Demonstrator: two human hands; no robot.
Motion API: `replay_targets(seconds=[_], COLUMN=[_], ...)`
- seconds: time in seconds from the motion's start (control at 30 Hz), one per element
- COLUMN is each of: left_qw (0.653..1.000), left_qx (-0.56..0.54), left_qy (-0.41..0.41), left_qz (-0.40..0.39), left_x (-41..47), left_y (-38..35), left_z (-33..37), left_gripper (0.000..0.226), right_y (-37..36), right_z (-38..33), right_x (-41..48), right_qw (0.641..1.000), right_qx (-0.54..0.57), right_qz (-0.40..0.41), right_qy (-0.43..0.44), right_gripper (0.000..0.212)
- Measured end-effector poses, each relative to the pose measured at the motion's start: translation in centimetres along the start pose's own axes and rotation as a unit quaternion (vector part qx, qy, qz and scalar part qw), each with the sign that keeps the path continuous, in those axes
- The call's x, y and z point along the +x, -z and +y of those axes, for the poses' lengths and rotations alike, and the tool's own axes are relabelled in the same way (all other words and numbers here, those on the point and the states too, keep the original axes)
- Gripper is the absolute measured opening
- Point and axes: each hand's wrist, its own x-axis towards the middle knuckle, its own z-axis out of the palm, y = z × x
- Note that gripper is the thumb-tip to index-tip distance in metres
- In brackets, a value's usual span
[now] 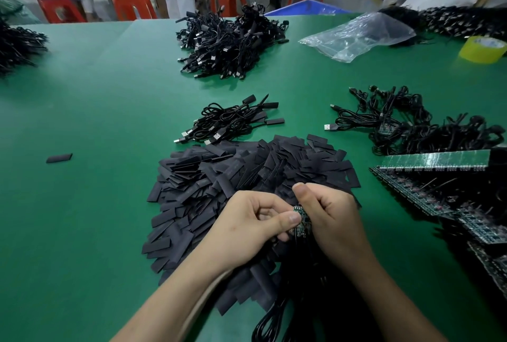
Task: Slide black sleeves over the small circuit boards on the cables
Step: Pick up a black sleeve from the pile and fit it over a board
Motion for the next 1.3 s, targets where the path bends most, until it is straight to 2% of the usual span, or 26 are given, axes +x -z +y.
replay_targets(seconds=[0.23, 0.53, 0.83, 1.07, 1.2, 1.3], left_qw=[1.0, 0.998, 0.997, 0.993, 0.99, 0.989], left_qx=[-0.023, -0.049, -0.064, -0.087, -0.103, -0.108], left_qy=[0.009, 0.004, 0.016, 0.034, 0.055, 0.051], left_qz=[-0.015, -0.038, -0.051, -0.078, -0.079, -0.088], left_x=[0.0, -0.1, -0.2, -0.4, -0.4, -0.6], left_y=[0.1, 0.5, 0.7, 0.4, 0.8, 1.2], left_z=[0.1, 0.3, 0.5, 1.0, 1.2, 1.3], left_gripper=[0.016, 0.008, 0.009, 0.008, 0.01, 0.01], right_y=[-0.3, -0.6, -0.7, -0.9, 0.1, 1.8], right_z=[0.4, 0.6, 0.6, 0.3, 0.3, 1.0], right_x=[-0.1, -0.1, -0.1, -0.1, 0.4, 0.8], right_qw=[0.999, 0.997, 0.996, 0.986, 0.988, 0.999], right_qx=[0.049, 0.067, 0.089, 0.157, 0.133, -0.004], right_qz=[-0.014, -0.018, -0.016, -0.014, -0.036, -0.033], right_qy=[-0.012, -0.024, -0.021, -0.053, -0.069, -0.036], right_gripper=[0.055, 0.056, 0.054, 0.057, 0.059, 0.064])
